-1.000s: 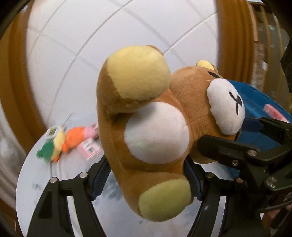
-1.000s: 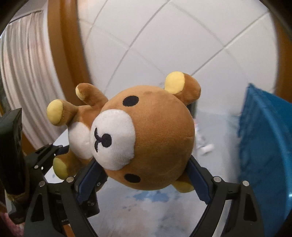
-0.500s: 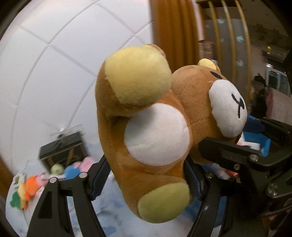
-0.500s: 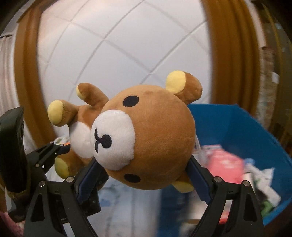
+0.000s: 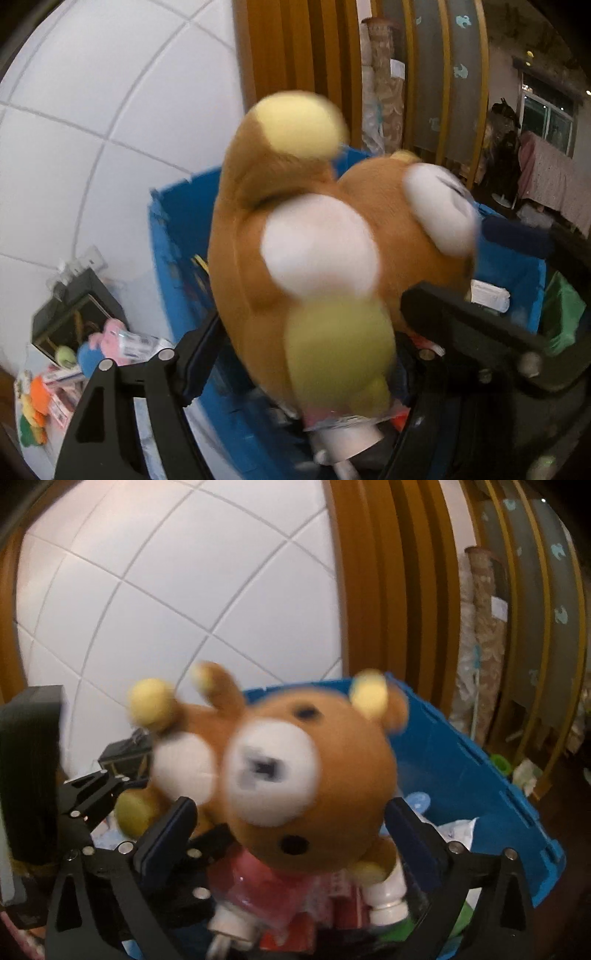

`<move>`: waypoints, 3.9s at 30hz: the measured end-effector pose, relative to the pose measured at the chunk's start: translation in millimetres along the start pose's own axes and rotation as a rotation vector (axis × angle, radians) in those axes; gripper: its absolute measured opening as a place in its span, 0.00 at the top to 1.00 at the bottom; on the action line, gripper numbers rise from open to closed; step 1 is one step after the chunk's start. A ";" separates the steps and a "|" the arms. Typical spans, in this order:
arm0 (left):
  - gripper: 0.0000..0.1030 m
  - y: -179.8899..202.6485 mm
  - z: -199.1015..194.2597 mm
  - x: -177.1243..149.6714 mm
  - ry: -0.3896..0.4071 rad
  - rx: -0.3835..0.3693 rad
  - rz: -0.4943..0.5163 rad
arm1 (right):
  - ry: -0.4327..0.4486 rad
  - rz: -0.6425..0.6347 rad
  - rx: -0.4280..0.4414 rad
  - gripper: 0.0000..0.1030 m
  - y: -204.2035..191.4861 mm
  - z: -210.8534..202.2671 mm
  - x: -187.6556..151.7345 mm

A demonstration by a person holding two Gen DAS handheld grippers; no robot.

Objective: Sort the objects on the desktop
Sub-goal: 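Carry the brown teddy bear with the right tool over the blue bin, then open the right tool to drop the teddy bear into the bin, then move both tools back toward the items on the bed, then grasp the white-red tissue pack with the left tool while the right grasps the white pill bottle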

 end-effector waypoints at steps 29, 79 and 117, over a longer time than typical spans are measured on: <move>0.25 -24.8 -10.8 -6.3 -0.001 0.077 -0.091 | 0.087 0.053 -0.121 0.00 71.1 -11.7 6.8; 0.24 -336.6 -52.1 -199.7 -0.060 0.320 -0.475 | -0.030 -0.176 0.154 0.00 -229.2 80.1 -29.1; 0.11 -595.8 260.6 -379.4 -0.753 0.626 -0.783 | -0.582 0.092 0.050 0.00 -114.3 496.5 -156.6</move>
Point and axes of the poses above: each gripper's, at about its wrist camera, not at the fingertips, and z roughly the way its jaws point, y to its right, x to its top, the point moved 8 cm from there along z, roughly the way its jaws point, and after that the axes turned 14 degrees about x, right-handed, at the moved point
